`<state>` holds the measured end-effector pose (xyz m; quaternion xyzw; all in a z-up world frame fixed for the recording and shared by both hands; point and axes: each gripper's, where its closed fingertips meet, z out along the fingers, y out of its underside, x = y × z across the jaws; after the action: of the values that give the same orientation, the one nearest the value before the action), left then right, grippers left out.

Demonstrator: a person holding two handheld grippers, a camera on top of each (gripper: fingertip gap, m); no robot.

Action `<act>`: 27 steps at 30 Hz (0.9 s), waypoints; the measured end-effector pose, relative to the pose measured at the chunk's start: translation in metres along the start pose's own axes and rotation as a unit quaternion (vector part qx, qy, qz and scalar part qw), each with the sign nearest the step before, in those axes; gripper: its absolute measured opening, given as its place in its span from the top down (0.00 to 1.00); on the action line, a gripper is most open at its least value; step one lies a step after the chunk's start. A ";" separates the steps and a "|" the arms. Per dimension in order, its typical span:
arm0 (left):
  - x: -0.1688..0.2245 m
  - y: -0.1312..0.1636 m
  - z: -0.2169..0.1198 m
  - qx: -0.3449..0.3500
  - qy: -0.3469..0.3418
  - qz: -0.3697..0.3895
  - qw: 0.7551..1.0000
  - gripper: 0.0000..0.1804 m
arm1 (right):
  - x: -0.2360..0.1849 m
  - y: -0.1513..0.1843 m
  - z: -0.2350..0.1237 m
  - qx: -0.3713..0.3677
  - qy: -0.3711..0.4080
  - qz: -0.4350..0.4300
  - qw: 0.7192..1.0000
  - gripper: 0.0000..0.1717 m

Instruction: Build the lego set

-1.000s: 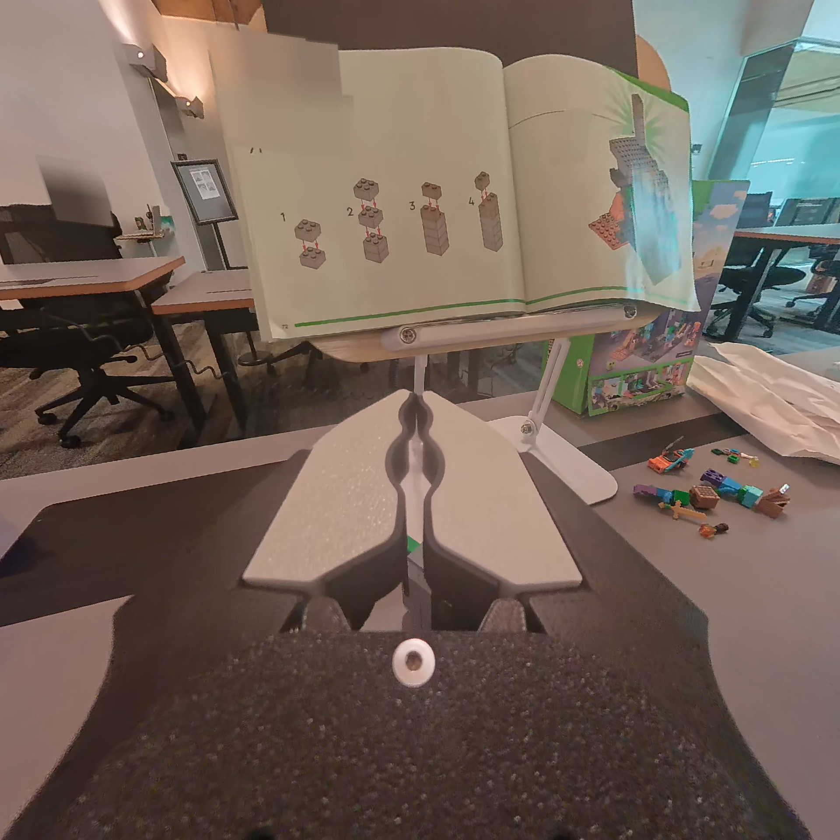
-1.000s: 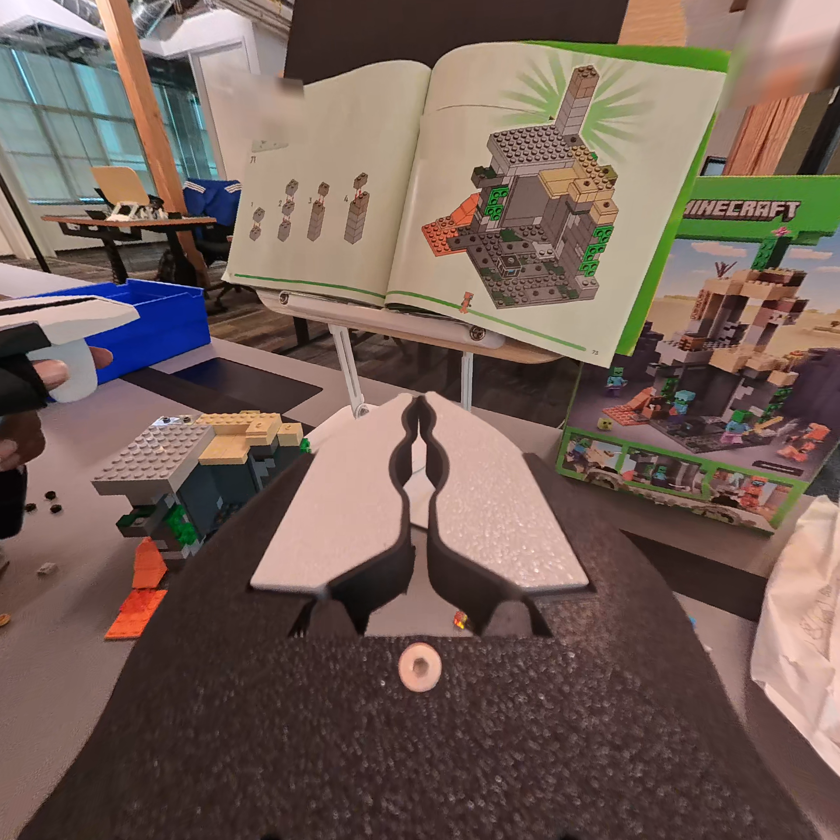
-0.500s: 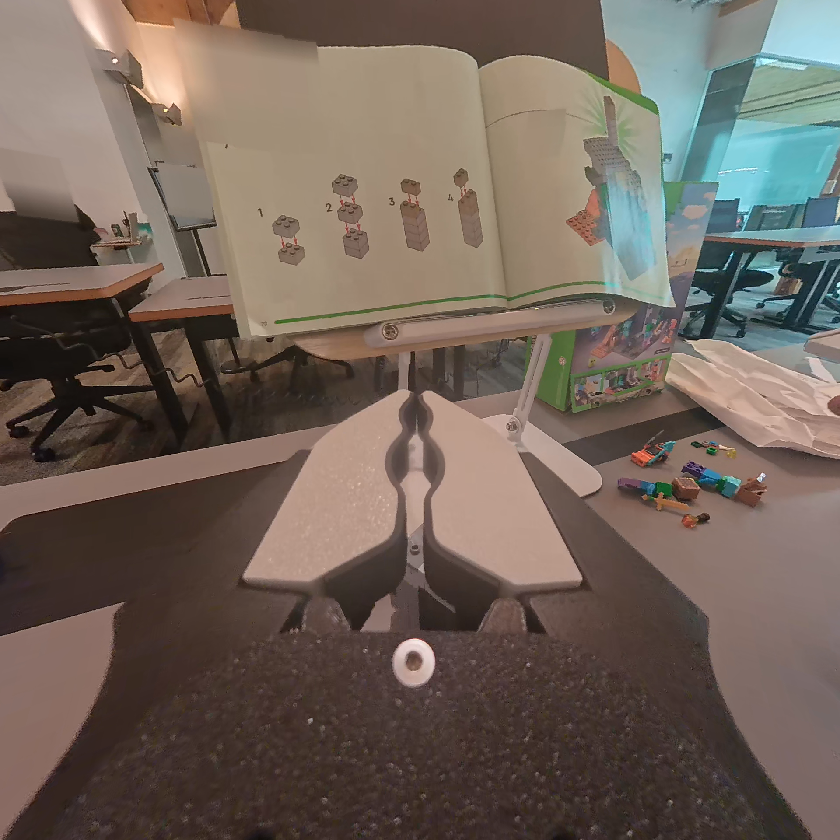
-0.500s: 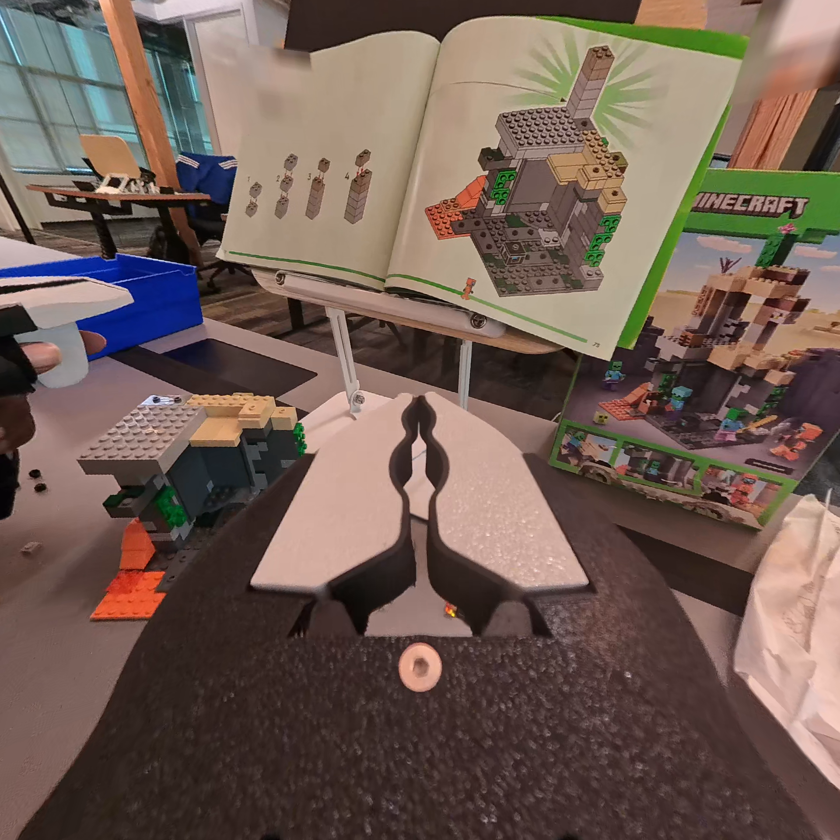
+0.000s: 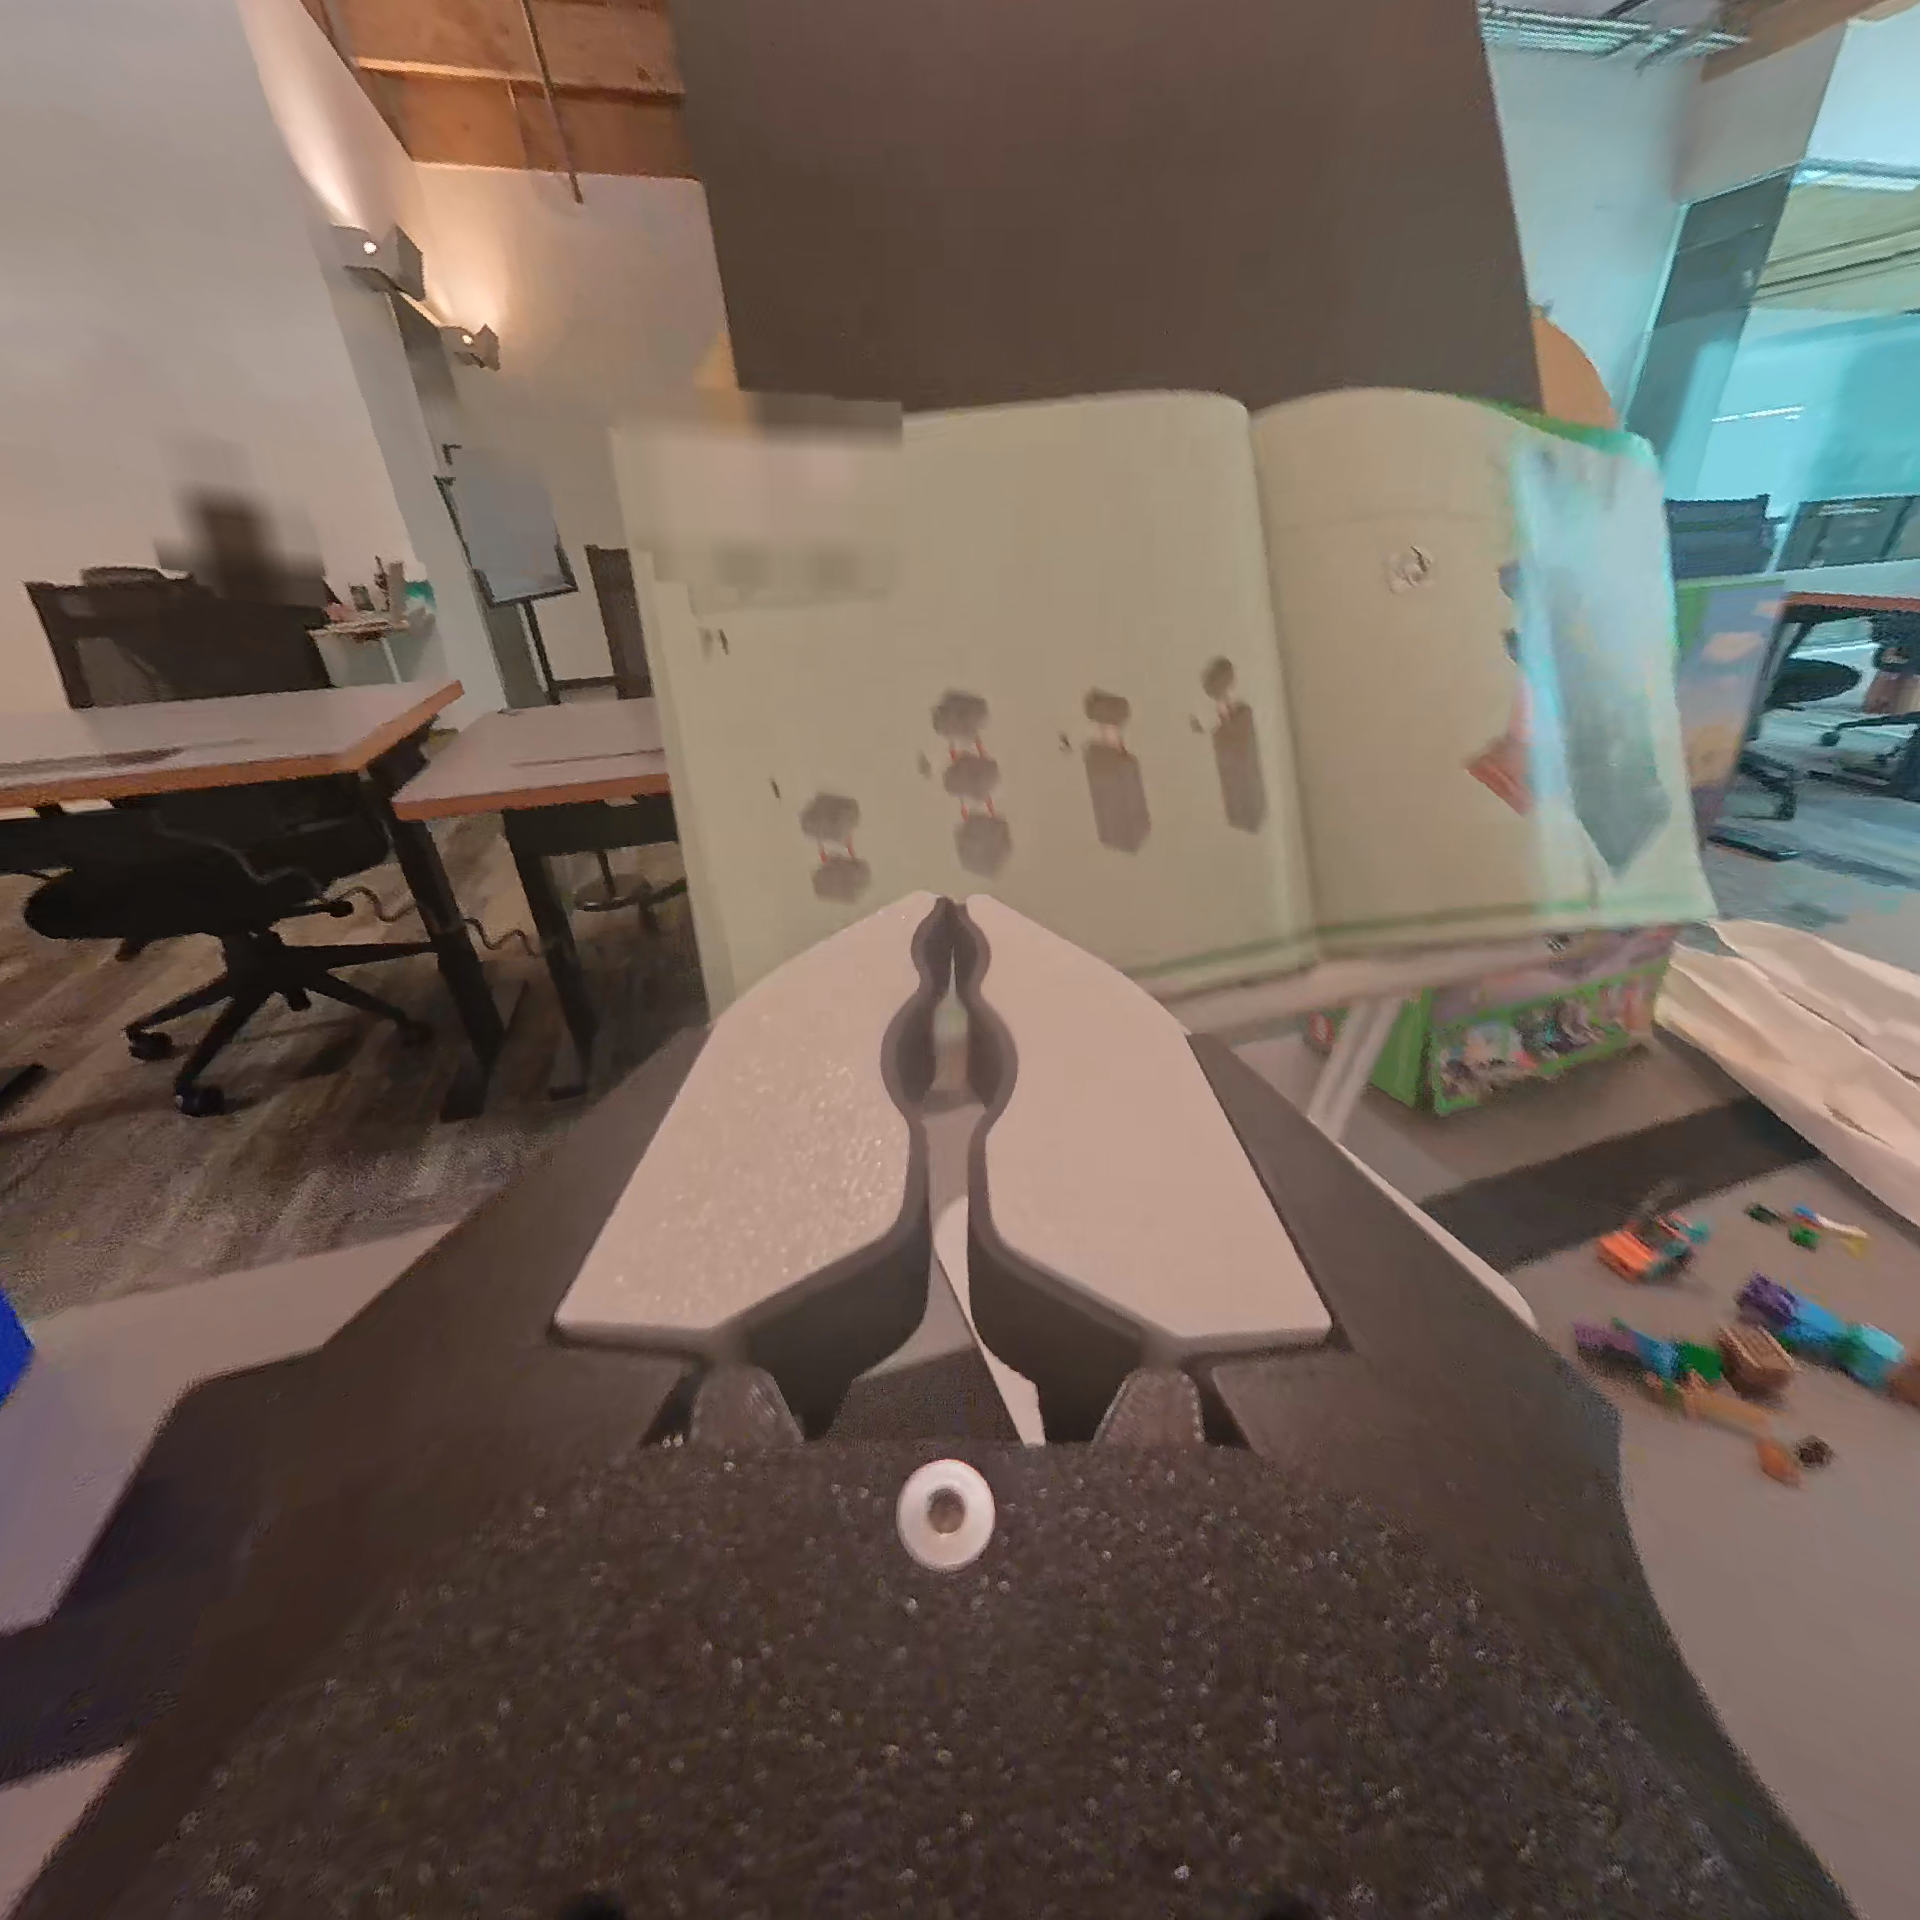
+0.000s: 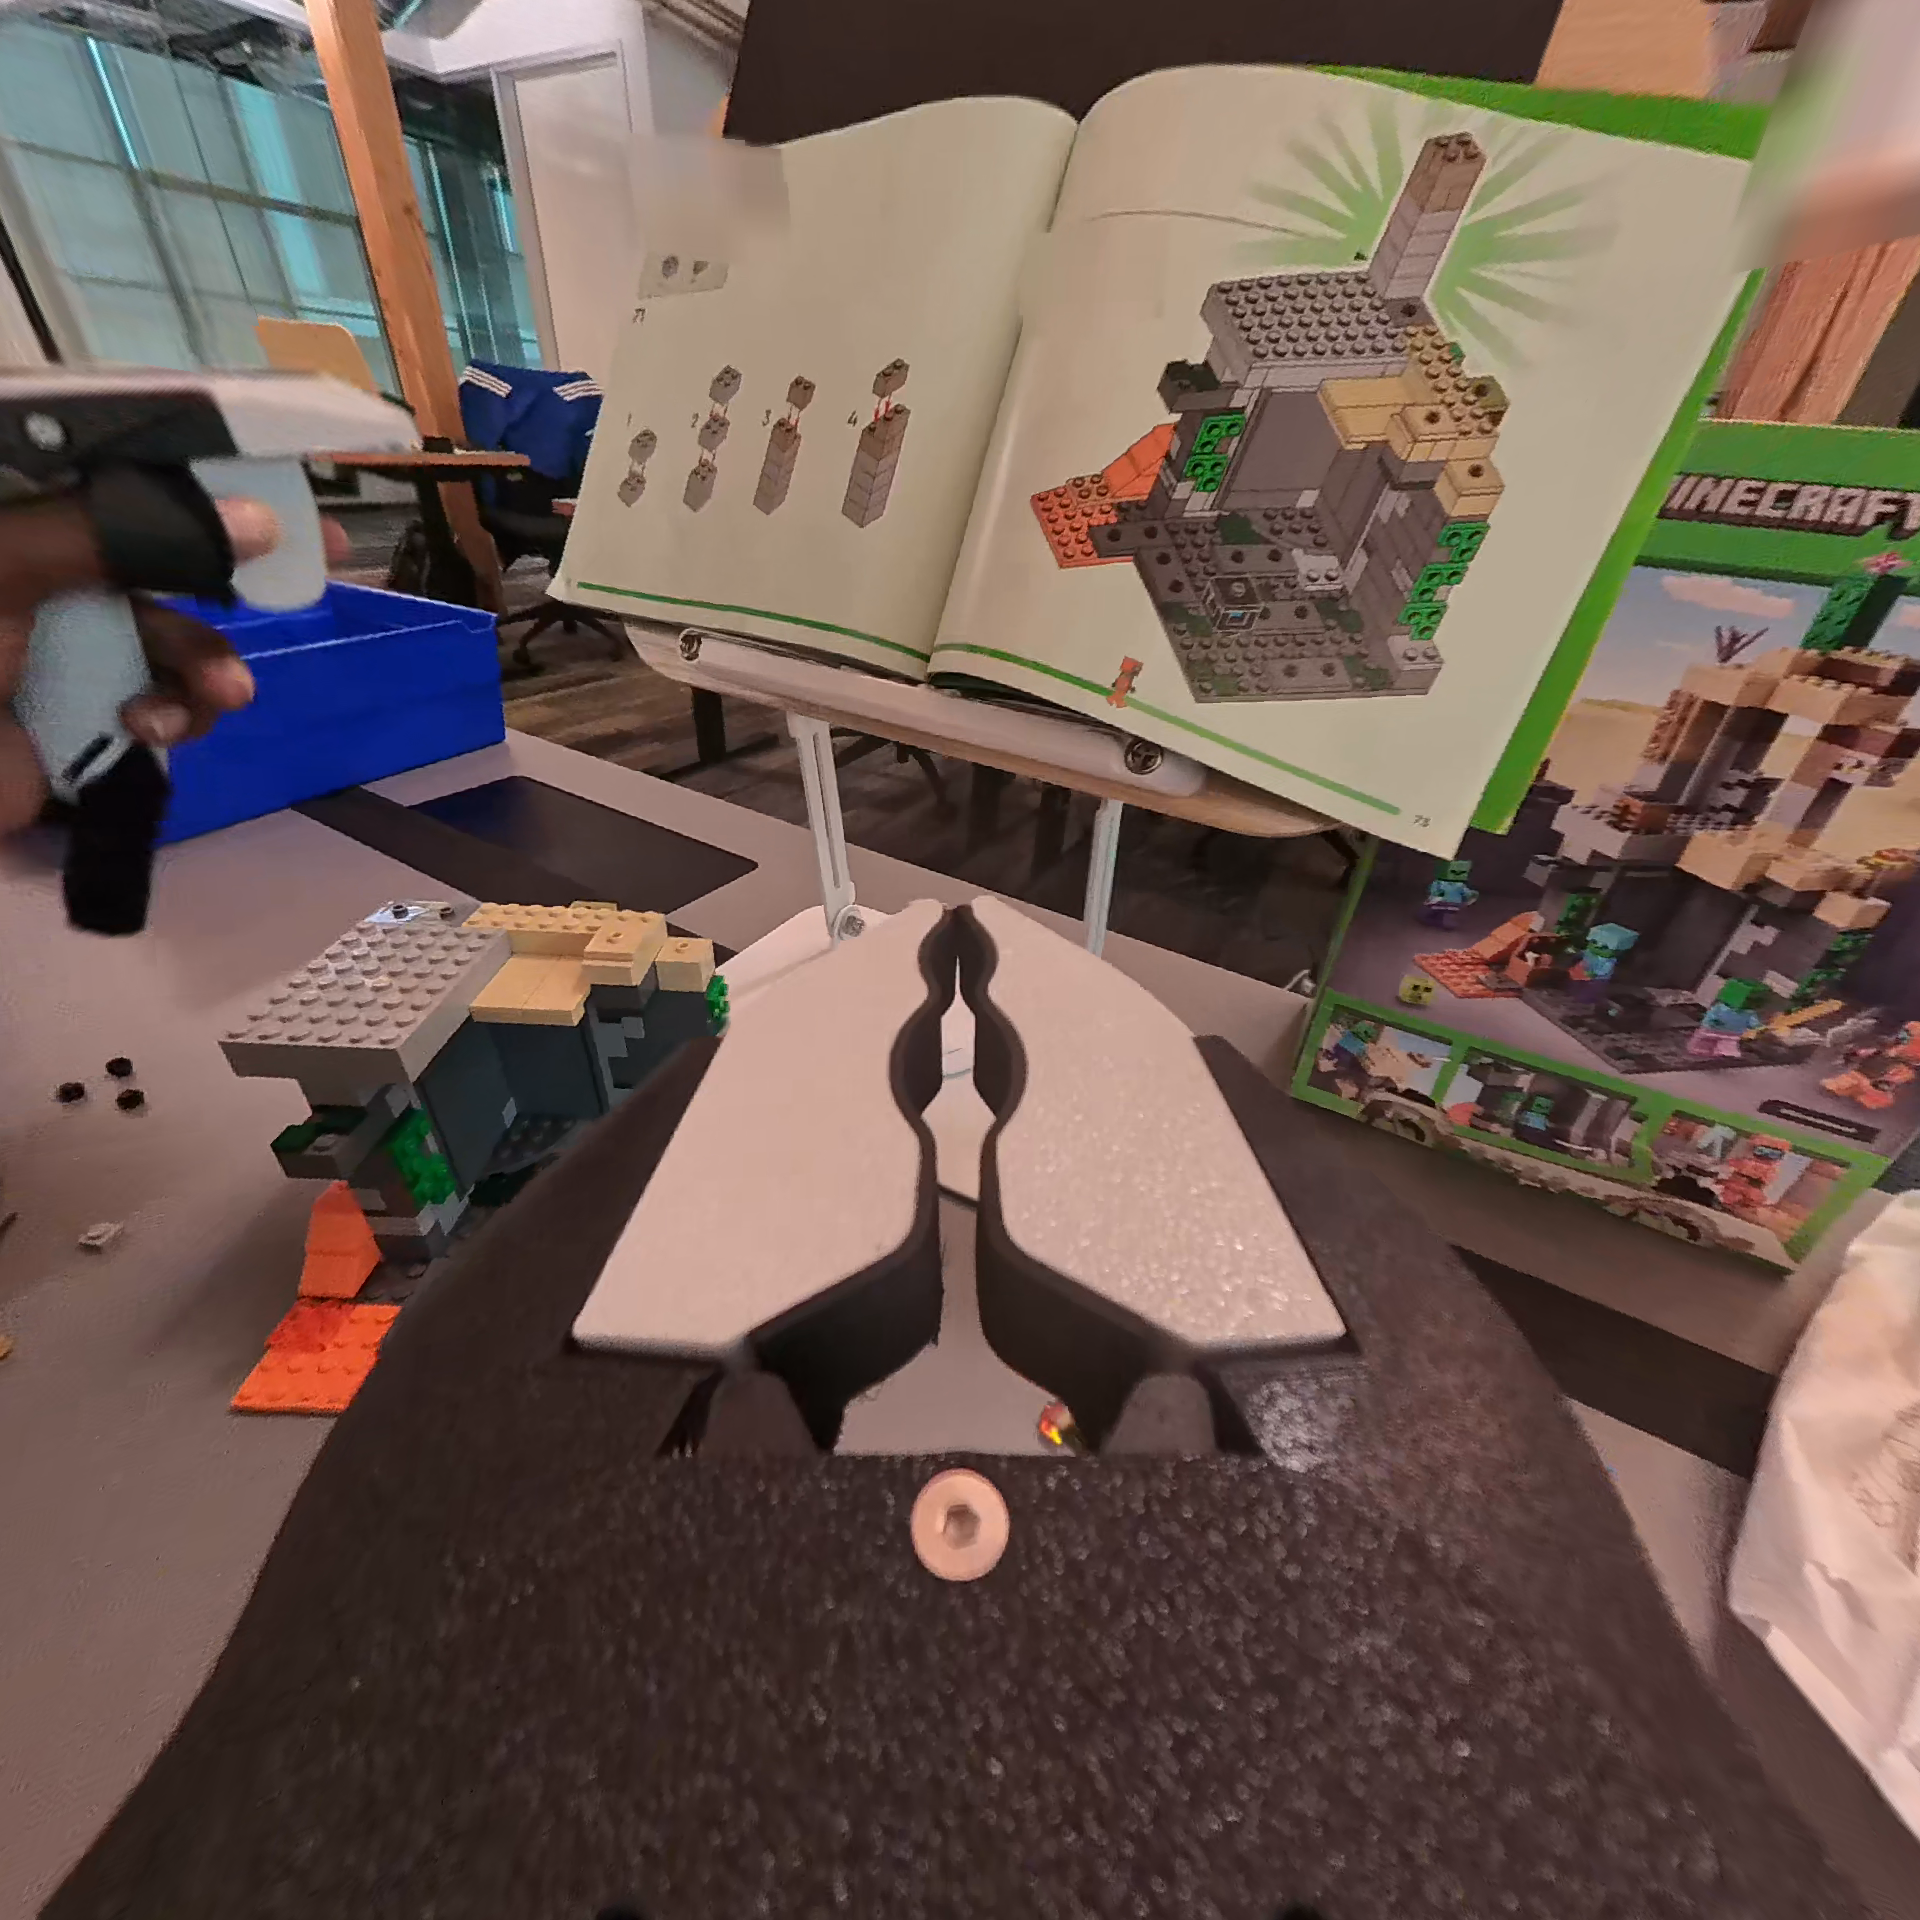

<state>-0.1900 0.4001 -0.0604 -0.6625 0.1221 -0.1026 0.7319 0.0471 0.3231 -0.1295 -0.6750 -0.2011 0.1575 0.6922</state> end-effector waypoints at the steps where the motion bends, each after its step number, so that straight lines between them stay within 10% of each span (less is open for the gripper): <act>1: -0.005 -0.009 0.009 0.000 -0.005 0.006 1.000 1.00 | 0.003 -0.001 -0.001 0.001 0.005 0.000 1.000 1.00; 10: -0.036 -0.034 0.078 -0.036 -0.046 0.048 0.997 1.00 | 0.024 0.002 -0.005 0.002 0.029 0.010 1.000 1.00; 27: -0.019 -0.032 0.095 -0.026 -0.021 0.064 0.997 1.00 | 0.027 0.004 -0.004 0.002 0.038 0.005 0.999 1.00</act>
<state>-0.1776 0.4927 -0.0190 -0.6742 0.1516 -0.0386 0.7217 0.0730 0.3328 -0.1317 -0.6802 -0.1707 0.1357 0.6998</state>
